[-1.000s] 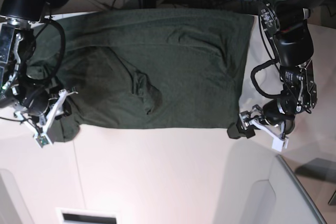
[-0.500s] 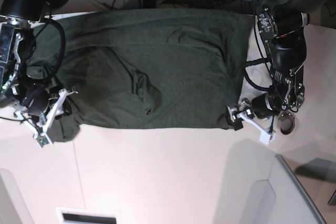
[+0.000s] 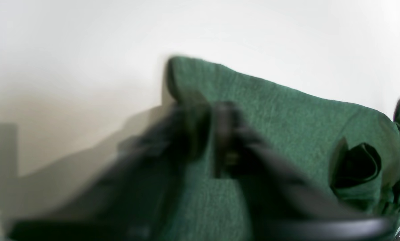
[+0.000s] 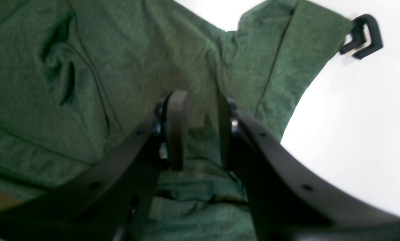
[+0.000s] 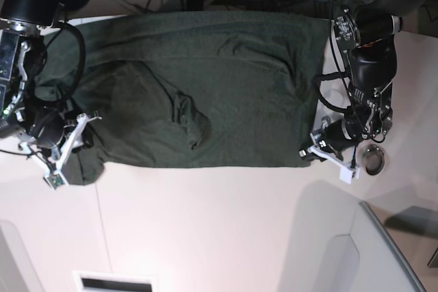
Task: Layout the t-shirt on the table in an organized manner, then fold the t-shirt properly
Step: 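Lift both hem corners and fold them toward the collar edge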
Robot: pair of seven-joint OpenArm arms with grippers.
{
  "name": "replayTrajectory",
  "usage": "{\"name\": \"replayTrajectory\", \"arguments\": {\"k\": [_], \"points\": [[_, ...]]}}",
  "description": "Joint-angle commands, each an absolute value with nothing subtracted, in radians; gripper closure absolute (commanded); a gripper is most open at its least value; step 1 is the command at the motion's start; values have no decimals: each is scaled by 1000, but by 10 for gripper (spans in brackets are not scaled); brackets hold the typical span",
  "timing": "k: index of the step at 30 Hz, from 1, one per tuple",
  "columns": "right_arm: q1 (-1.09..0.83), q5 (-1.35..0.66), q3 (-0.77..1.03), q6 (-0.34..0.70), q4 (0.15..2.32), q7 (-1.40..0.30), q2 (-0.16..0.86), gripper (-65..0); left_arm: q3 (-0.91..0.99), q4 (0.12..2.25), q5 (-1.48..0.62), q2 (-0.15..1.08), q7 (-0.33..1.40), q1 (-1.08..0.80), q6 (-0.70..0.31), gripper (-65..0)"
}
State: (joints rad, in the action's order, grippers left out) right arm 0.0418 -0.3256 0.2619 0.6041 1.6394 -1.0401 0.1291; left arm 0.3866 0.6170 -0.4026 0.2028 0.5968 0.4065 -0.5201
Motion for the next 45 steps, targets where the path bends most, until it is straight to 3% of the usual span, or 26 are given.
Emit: {"name": "replayTrajectory", "arguments": {"k": [1, 10, 29, 34, 36, 40, 45], "points": [[53, -337, 266, 611, 1653, -1021, 139, -155, 387, 636, -420, 214, 575, 430, -524, 0], [41, -337, 266, 611, 1653, -1021, 139, -155, 246, 803, -418, 213, 579, 410, -526, 0], [44, -337, 266, 613, 1653, -1021, 139, -155, 194, 1241, -412, 232, 596, 68, -524, 0], [47, -335, 266, 605, 1638, -957, 139, -159, 182, 1392, -252, 208, 596, -28, -526, 0], [71, -335, 266, 591, 1555, -875, 140, -162, 168, 1446, -211, 202, 596, -68, -526, 0], [208, -337, 266, 453, 1262, -832, 179, -162, 176, 1512, -223, 206, 596, -127, -527, 0], [323, -337, 266, 440, 1038, -704, 217, -164, 176, 1560, -211, 206, 596, -168, -527, 0]]}}
